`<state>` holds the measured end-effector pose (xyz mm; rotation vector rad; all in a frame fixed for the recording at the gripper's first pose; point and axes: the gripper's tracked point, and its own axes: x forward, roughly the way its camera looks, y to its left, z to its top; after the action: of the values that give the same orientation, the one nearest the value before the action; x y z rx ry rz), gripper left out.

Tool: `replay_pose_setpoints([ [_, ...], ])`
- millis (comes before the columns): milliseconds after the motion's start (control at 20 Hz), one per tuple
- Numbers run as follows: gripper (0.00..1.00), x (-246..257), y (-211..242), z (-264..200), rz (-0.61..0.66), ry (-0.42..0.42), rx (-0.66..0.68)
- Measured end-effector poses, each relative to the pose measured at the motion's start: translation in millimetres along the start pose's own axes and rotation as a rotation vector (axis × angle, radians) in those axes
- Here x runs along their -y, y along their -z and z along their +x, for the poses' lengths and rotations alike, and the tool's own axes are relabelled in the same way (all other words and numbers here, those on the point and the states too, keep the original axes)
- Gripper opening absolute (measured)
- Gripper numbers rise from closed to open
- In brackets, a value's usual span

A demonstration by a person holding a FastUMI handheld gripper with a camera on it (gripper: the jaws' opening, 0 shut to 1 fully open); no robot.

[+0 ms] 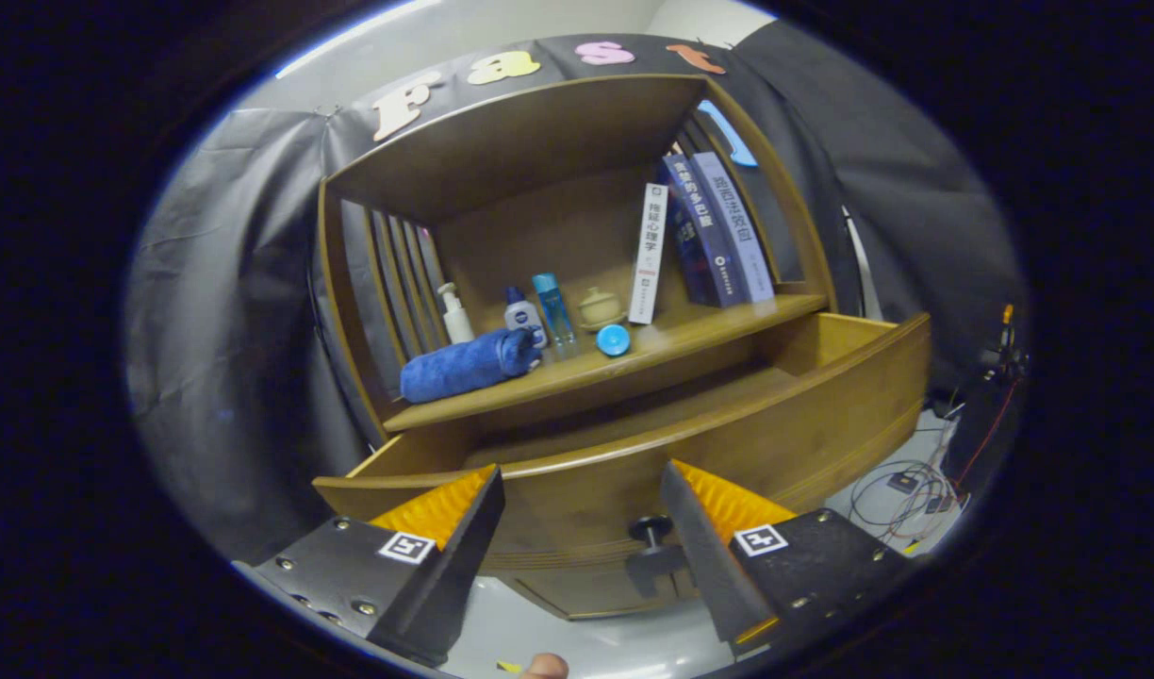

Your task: Pull open the drawer, take out the items inside it, and place them on the countertop above the cabinet.

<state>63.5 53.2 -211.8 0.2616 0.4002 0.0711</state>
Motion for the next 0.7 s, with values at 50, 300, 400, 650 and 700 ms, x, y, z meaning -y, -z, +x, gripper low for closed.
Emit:
replay_pose_setpoints([
  [50,0.98,0,2,2,0.009,-0.007,0.001],
  [300,0.97,2,-2,3,-0.018,-0.040,-0.006],
  [400,0.97,5,0,3,-0.045,-0.034,-0.021],
  [650,0.97,9,-3,12,-0.038,-0.016,-0.019],
  [700,0.97,10,-3,14,-0.051,-0.015,-0.025],
])
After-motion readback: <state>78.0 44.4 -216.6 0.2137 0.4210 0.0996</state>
